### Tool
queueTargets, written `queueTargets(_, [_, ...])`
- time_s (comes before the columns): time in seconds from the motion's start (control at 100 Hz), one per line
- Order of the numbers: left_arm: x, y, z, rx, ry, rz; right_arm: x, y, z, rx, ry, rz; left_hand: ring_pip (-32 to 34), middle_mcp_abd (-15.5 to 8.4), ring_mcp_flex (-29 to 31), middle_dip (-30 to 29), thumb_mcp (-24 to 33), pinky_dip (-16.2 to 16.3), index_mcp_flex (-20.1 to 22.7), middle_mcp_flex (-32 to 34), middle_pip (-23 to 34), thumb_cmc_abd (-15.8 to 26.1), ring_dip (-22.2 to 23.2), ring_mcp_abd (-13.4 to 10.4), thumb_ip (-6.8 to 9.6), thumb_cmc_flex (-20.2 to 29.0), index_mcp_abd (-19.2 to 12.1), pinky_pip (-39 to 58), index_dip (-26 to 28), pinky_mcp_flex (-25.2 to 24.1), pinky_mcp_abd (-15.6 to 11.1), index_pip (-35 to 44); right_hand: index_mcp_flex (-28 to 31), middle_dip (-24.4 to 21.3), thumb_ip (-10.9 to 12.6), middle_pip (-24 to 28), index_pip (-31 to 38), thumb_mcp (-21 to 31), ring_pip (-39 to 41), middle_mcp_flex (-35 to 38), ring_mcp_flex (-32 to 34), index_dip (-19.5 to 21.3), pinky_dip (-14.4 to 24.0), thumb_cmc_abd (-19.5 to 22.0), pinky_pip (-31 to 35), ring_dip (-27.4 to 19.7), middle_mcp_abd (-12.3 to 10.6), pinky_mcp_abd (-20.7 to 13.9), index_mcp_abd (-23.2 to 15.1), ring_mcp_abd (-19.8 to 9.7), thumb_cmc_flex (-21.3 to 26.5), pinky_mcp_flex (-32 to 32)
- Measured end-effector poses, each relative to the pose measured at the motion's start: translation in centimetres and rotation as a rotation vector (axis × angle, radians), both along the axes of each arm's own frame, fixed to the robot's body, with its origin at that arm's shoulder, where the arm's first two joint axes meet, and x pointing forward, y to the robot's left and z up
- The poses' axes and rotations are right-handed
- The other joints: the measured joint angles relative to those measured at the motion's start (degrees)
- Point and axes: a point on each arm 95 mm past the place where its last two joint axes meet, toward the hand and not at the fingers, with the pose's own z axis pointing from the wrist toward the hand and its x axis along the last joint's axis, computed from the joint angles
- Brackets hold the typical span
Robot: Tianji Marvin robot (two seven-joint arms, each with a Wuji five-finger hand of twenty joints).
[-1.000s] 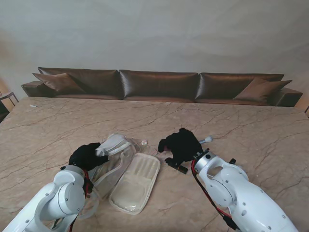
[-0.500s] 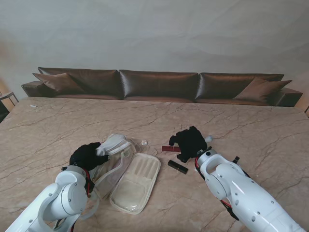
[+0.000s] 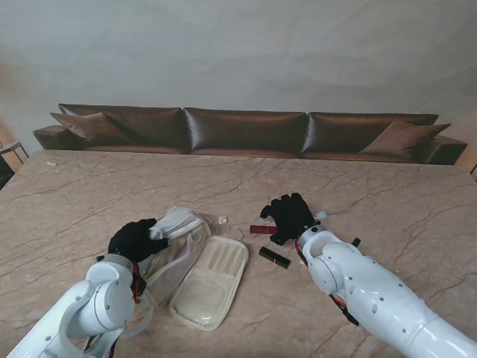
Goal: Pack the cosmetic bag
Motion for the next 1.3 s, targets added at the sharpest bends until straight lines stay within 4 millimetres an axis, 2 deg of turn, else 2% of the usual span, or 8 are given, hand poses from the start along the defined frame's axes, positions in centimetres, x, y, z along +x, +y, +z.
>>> queueTargets(0.24, [0.1,0.1,0.0,-0.001,0.002,-0.005,1.3,0.3,-1.2,-0.012,0.03,-0.004,0.0,0.0,0.0,0.2,0.2,0.0,0.0,0.0,0.1,0.0,0.0,0.0,0.0,0.0,0.0,0.0,0.0,0.0,0.0,0.0,-1.1,1.4,0.0,1.4,1.3,-0.5,1.6,-2.9,-4.0,0.0,-0.1,0.6,-0.5,0.4,0.0,-0.2,-1.0,0.0,0.0,-2.5])
queueTargets(0.4, [0.1,0.1,0.0,0.0,0.003,-0.005,1.7,1.0,-1.9,-0.043,0.035,0.033,0.0,0.0,0.0,0.2,0.2,0.0,0.0,0.0,0.1,0.0,0.0,0.0,0.0,0.0,-0.1,0.0,0.1,0.0,0.0,0.0,5.7,1.5,0.0,1.4,4.5,-0.4,2.3,-2.9,-4.0,0.0,-0.1,0.5,-0.5,0.5,0.0,-0.5,-5.3,0.0,0.2,-2.5])
queueTargets(0.53, [0.2,0.2,0.0,0.0,0.002,-0.006,2.3,1.6,-1.9,-0.043,0.02,0.056,0.0,0.0,0.0,0.2,0.2,0.0,0.0,0.0,0.1,0.0,0.0,0.0,0.0,0.0,-0.1,0.0,0.1,0.0,0.0,0.0,10.3,1.5,0.0,1.4,7.6,1.3,2.4,-1.2,-3.3,3.3,-0.1,-2.4,-0.1,0.5,0.0,-0.7,-7.6,0.0,2.5,-1.3])
queueTargets(0.63, [0.2,0.3,0.0,0.0,0.002,-0.007,2.5,2.0,-2.1,-0.053,-0.008,0.078,0.0,0.0,0.0,0.3,0.2,0.0,0.0,0.0,0.1,0.0,0.0,0.0,0.0,0.0,-0.1,0.0,0.1,0.0,0.0,0.0,14.8,1.5,-9.5,1.5,18.8,2.3,3.1,1.8,-0.4,-0.9,-0.1,-5.3,1.6,0.5,-0.4,-0.5,-13.9,0.0,7.9,0.9])
queueTargets(0.67, [0.2,0.4,0.0,0.0,0.002,-0.007,2.5,2.1,-2.2,-0.05,-0.013,0.079,0.0,0.0,0.0,0.4,0.2,0.0,0.0,0.0,0.1,0.0,0.0,0.0,0.0,0.0,-0.1,0.0,0.1,0.0,0.0,0.0,16.1,1.5,-10.8,1.5,19.9,2.9,3.2,3.1,0.7,-3.9,0.0,-5.7,2.3,0.5,-0.6,-0.5,-14.7,0.0,8.0,1.7])
queueTargets(0.86, [0.2,0.5,-0.1,0.0,0.0,-0.007,2.7,2.4,-2.3,-0.043,-0.029,0.093,0.0,0.0,0.0,0.6,0.2,0.0,0.0,0.0,0.1,0.0,0.0,0.0,0.0,0.0,-0.2,0.0,0.6,0.0,0.0,0.0,18.7,1.5,-11.6,1.5,19.9,3.5,3.2,5.9,2.4,-5.4,0.0,-6.8,4.3,0.5,-1.3,-0.4,-14.9,0.0,8.0,3.5])
queueTargets(1.05, [0.3,0.5,-0.1,0.001,0.003,-0.008,2.3,2.4,-1.8,-0.064,-0.011,0.116,0.0,0.0,0.0,0.9,0.3,0.0,0.0,0.0,0.1,0.0,0.0,0.0,0.0,0.0,-0.4,0.0,0.7,0.0,0.0,0.0,17.2,2.4,-10.9,2.9,18.4,2.6,3.2,5.9,2.4,6.0,0.0,-5.1,4.4,0.3,-2.0,-0.4,-14.7,0.0,8.0,3.1])
queueTargets(1.3, [0.3,0.6,-0.1,0.002,0.003,-0.008,0.6,2.4,0.2,0.002,-0.109,0.14,0.0,0.0,0.0,0.9,0.3,0.0,0.0,0.0,0.1,0.0,0.0,0.0,0.0,0.0,-0.4,0.0,0.7,0.0,0.0,0.0,16.5,3.5,-10.6,4.4,18.1,2.6,3.2,7.3,2.4,8.2,0.0,-4.5,4.0,0.3,-2.7,-0.7,-14.6,0.0,8.0,2.1])
